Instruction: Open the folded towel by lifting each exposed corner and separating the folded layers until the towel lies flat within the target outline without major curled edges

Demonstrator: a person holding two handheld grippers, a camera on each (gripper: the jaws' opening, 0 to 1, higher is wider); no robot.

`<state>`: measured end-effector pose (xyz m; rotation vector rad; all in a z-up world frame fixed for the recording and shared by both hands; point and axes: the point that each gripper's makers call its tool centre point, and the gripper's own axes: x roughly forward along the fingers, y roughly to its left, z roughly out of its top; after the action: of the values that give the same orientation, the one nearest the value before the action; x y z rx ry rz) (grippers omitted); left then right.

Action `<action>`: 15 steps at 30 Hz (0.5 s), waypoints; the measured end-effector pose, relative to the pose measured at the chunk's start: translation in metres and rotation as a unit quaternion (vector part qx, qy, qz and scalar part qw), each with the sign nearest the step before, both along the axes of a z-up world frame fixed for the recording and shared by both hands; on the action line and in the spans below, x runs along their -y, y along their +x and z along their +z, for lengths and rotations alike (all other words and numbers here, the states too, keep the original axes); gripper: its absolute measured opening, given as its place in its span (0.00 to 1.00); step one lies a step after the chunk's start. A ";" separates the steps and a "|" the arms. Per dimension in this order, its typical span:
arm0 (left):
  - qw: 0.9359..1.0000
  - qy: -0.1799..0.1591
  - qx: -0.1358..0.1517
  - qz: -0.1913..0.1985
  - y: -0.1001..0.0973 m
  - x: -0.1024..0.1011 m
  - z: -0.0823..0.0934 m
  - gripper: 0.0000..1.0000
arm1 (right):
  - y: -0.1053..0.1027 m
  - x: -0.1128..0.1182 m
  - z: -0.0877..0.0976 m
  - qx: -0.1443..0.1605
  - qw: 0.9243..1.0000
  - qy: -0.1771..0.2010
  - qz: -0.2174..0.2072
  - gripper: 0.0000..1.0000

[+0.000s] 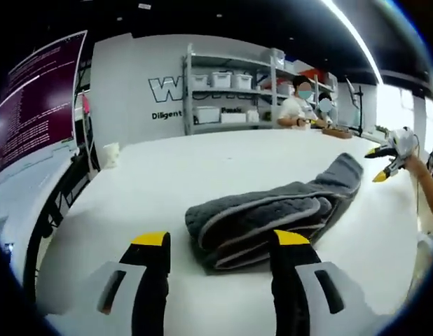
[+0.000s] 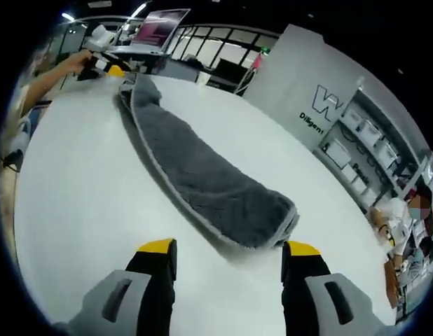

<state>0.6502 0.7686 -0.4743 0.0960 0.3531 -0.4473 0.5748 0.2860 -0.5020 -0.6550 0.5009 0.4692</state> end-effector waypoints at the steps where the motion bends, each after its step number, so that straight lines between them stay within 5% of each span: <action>1: 1.000 -0.006 -0.001 0.004 0.002 -0.002 0.000 0.52 | 0.001 0.000 0.000 0.003 1.000 -0.004 0.001 0.54; 10: 1.000 0.001 -0.019 0.006 0.014 -0.004 -0.017 0.33 | 0.015 -0.003 -0.008 0.019 0.997 -0.066 0.036 0.41; 15: 1.000 -0.006 -0.019 0.010 0.018 -0.005 -0.019 0.21 | 0.022 -0.005 -0.012 0.033 0.994 -0.095 0.053 0.25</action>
<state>0.6682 0.7740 -0.4936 0.0719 0.3878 -0.4325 0.5970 0.2915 -0.5137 -0.8808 0.4523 0.5012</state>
